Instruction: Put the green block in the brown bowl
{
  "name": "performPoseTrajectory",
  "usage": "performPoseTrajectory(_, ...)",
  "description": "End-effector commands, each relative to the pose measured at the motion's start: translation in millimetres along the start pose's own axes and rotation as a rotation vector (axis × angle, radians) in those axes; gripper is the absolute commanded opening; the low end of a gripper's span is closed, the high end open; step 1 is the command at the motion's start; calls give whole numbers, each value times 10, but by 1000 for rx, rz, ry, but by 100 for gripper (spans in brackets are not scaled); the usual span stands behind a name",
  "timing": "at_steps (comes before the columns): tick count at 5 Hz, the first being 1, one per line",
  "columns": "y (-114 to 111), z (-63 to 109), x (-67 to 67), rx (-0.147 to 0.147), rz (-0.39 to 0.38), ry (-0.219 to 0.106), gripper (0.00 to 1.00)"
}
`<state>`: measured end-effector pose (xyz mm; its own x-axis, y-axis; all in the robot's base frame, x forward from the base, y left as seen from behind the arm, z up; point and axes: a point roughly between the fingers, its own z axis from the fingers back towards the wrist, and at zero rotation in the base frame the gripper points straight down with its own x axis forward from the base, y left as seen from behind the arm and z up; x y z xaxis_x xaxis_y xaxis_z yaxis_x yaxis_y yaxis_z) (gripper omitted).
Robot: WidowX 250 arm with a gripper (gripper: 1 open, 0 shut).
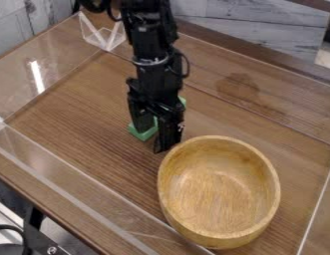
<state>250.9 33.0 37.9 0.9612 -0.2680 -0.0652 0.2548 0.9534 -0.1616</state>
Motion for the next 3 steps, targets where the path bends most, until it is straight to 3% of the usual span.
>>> performPoseTrajectory(1,72,103,113,25,-3,-58,100)
performPoseTrajectory(2,80,71,121,25,-4,-57,0)
performPoseTrajectory(3,58,143,129,25,8,-47,0)
